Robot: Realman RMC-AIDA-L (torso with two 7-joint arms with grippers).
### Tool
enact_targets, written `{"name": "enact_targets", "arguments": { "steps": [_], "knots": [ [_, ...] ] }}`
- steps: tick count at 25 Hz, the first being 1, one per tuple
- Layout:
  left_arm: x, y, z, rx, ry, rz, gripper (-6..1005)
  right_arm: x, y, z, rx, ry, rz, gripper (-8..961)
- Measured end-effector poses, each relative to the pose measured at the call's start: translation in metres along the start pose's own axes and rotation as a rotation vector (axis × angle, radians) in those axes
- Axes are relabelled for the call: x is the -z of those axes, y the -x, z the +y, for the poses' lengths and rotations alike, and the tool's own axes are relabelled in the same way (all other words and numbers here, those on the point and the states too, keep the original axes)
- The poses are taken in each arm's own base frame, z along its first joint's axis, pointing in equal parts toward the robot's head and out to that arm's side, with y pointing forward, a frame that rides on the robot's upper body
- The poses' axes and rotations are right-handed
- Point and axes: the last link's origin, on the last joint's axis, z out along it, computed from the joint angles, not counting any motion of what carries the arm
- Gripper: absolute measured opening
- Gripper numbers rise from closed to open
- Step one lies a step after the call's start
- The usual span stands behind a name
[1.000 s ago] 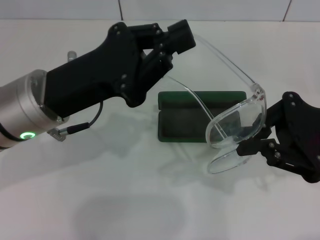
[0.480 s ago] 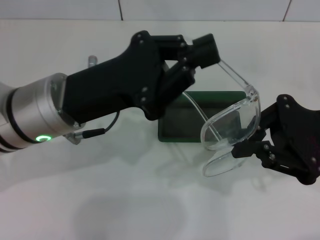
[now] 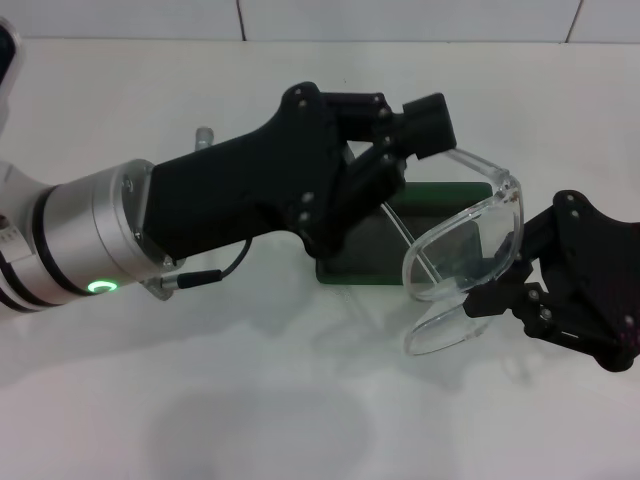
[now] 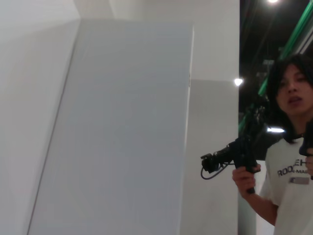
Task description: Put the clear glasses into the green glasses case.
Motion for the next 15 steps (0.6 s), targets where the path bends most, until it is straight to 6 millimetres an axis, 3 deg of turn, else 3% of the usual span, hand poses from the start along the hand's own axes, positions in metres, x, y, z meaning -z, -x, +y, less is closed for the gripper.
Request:
{"name": "enact_targets", "arguments": {
  "steps": [15],
  "knots": [
    [-0.0008,0.0048,0.0042,0.013,0.022,-0.021,52,-0.0004,-0.001,0.0,-0.008,-0.002,-0.006,70]
  ]
}}
